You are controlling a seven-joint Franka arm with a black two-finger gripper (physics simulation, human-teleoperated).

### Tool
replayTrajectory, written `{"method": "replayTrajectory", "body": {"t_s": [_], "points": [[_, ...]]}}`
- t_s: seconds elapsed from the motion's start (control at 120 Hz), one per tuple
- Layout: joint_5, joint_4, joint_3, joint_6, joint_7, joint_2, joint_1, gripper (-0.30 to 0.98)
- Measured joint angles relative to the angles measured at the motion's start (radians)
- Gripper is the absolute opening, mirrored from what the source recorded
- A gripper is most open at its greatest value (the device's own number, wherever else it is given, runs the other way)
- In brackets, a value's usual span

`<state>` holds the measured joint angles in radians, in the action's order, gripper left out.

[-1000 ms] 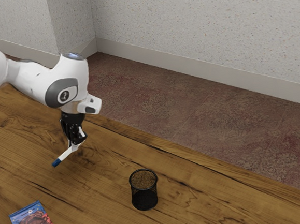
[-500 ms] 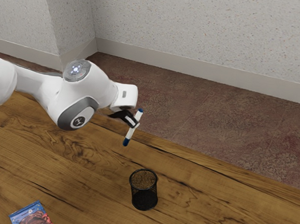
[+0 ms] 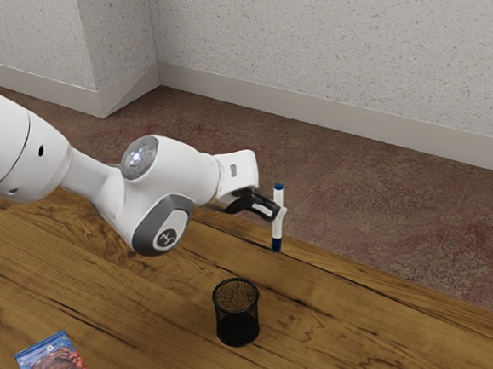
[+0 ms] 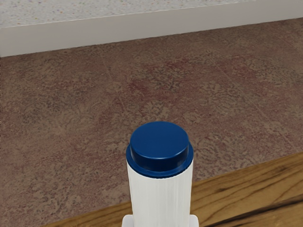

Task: Put the marker into the pen holder.

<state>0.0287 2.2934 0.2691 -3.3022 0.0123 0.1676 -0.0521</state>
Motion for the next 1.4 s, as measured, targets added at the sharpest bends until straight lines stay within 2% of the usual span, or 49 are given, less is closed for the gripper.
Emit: {"method": "replayTrajectory", "body": {"t_s": [0.242, 0.492, 0.608, 1.1, 1.308, 1.4], "points": [[-0.098, 0.013, 0.000, -0.019, 0.012, 0.006, -0.074, -0.10], [-0.201, 0.178, -0.005, 0.061, 0.030, -0.168, -0.088, -0.10], [-0.229, 0.220, 0.003, 0.098, 0.039, -0.209, -0.087, -0.10], [-0.250, 0.305, 0.002, 0.217, 0.080, -0.330, -0.090, -0.08], [-0.247, 0.313, 0.002, 0.269, 0.106, -0.339, -0.090, -0.07], [-0.242, 0.309, 0.001, 0.309, 0.118, -0.339, -0.091, 0.13]]}}
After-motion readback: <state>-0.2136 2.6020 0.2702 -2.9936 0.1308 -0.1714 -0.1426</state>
